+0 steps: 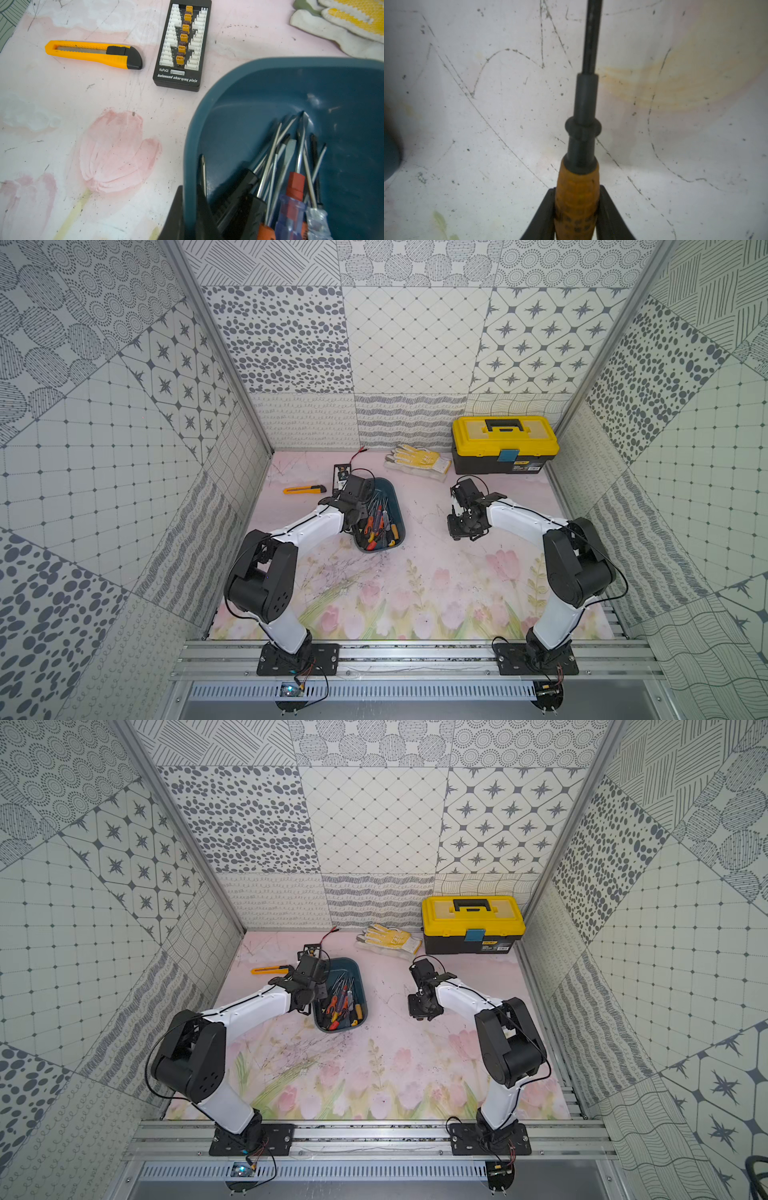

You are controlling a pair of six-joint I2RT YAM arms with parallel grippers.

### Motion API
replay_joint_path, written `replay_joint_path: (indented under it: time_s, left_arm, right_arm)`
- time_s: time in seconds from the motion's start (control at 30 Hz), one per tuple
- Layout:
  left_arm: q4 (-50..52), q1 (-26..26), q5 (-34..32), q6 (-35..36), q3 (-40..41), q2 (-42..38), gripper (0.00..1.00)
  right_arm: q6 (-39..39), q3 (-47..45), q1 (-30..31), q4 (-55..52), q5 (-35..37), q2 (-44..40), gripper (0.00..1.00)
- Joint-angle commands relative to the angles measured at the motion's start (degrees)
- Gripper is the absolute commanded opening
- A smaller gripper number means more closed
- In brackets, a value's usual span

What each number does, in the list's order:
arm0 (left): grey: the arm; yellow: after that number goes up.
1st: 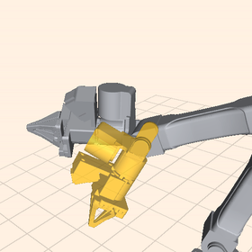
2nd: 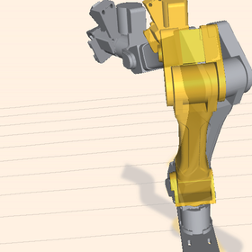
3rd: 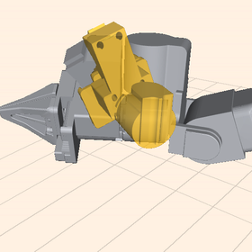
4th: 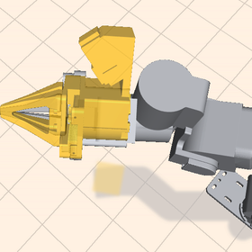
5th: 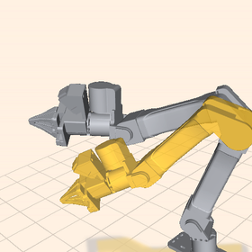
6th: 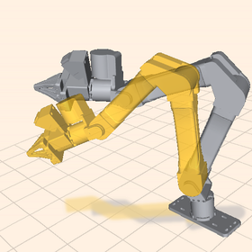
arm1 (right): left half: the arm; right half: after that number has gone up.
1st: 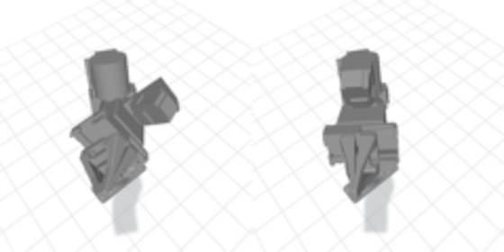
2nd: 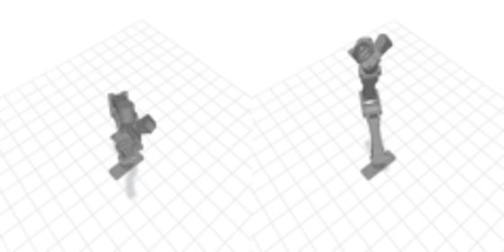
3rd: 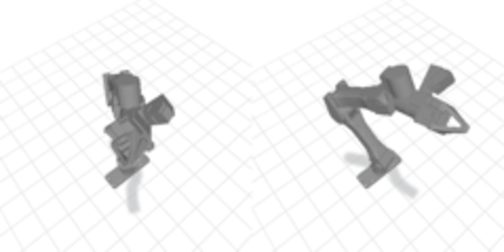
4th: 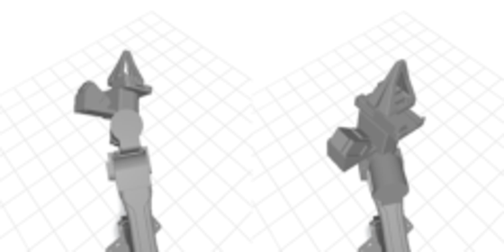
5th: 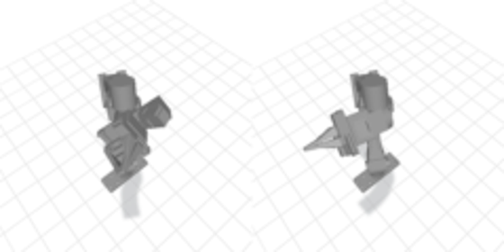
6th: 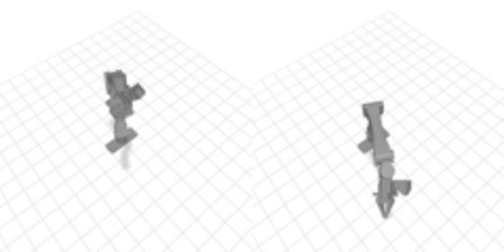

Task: Take out the screwdriver from the storage box
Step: Place the screwdriver at the center of the board.

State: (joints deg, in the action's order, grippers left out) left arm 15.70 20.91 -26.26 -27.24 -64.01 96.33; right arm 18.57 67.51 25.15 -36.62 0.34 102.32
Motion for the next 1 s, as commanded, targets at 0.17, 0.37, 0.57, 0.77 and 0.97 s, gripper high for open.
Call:
replay_joint_path:
  time_s: [0.17, 0.37, 0.57, 0.77, 0.97]
  left_arm:
    - [-2.9, -0.4, -1.7, 0.9, -0.2, -1.3, 0.00]
    - [-3.0, -0.3, -1.2, 0.5, 0.2, -1.3, 0.00]
    - [-2.8, -0.3, -1.2, 0.5, 0.2, -1.2, 0.00]
    - [-2.7, -0.4, -0.9, 0.0, 0.5, -1.3, 0.00]
    - [-2.7, -0.3, -0.9, 0.1, 0.3, -1.3, 0.00]
  right_arm:
    - [0.8, -1.2, -0.4, 1.1, 0.3, 2.4, 0.06]
    - [1.5, -1.6, -0.4, 1.2, 0.1, 3.0, 0.21]
    - [2.0, -1.9, -0.3, 1.2, -0.4, 3.3, 0.38]
    - [2.3, -2.4, -0.3, 1.3, -0.7, 3.5, 0.45]
    - [2.8, -2.8, -0.4, 1.8, -1.0, 3.2, 0.49]
